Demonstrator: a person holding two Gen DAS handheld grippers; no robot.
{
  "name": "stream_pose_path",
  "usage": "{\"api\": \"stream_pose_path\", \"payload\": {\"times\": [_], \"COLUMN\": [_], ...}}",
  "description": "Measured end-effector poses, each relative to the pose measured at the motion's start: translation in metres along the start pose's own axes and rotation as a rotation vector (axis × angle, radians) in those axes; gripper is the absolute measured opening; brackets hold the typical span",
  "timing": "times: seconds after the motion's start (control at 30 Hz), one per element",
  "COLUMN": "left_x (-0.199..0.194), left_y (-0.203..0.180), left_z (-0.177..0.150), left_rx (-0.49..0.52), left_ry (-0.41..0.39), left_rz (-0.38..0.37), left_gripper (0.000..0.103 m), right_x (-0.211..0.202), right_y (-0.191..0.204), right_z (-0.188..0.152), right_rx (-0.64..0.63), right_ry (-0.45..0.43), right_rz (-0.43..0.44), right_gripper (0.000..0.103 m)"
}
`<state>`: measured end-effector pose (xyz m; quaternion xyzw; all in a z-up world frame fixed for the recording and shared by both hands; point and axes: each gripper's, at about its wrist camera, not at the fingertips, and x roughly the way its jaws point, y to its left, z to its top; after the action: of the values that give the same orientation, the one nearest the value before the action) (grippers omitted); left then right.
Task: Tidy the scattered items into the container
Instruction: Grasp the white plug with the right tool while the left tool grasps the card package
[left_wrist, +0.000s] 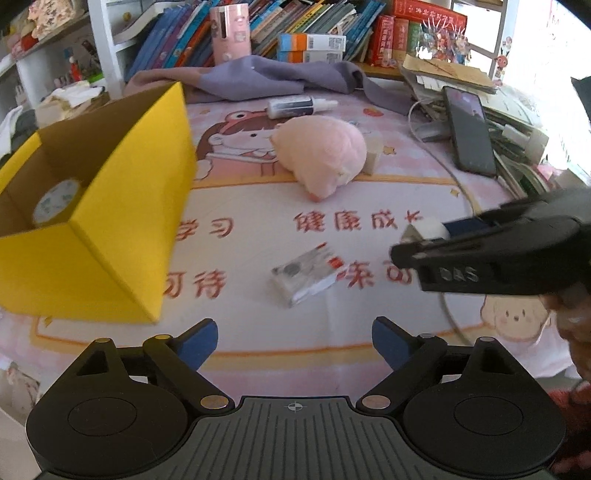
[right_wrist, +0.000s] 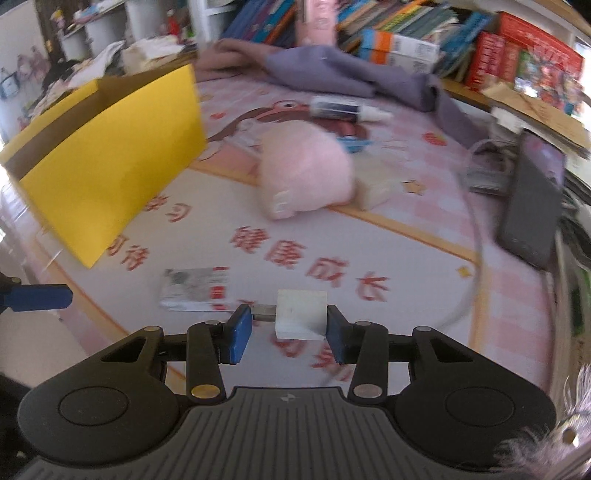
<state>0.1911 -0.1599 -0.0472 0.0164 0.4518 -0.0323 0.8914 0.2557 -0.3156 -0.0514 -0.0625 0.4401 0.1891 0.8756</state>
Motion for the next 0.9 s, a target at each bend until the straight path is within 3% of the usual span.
{"api": "stream_pose_path", "payload": {"times": [0.47, 0.6, 0.77, 0.87, 0.9], "left_x": [0.051, 0.061, 0.065, 0.064, 0.063], "left_y": [-0.011, -0.016, -0.02, -0.02, -0.02], "left_z": [0.032, 0.034, 0.037, 0.038, 0.038], "left_rx": [-0.108, -0.105, -0.106, -0.095, -0.087], "left_ry": [0.038, 0.076, 0.065, 0.045, 0.044], "left_rz": [0.032, 0.066, 0.088, 0.086, 0.078], "left_gripper": [0.091, 0.08, 0.077, 0.059, 0.059], "right_x": [-0.016, -0.017, -0.013, -0.01, -0.009], "right_y": [-0.045, -0.049, -0.05, -0.05, -0.049], "right_z": [-0.004, -0.004, -0.003, -0.002, -0.002], "right_rx": [0.039, 0.038, 0.027, 0.018, 0.014], "right_ry": [-0.034, -0.038, -0.027, -0.022, -0.021], "right_rz": [0.004, 0.001, 0.006, 0.01, 0.013], "right_gripper": [0.041, 0.041, 0.041, 0.041, 0.041]}}
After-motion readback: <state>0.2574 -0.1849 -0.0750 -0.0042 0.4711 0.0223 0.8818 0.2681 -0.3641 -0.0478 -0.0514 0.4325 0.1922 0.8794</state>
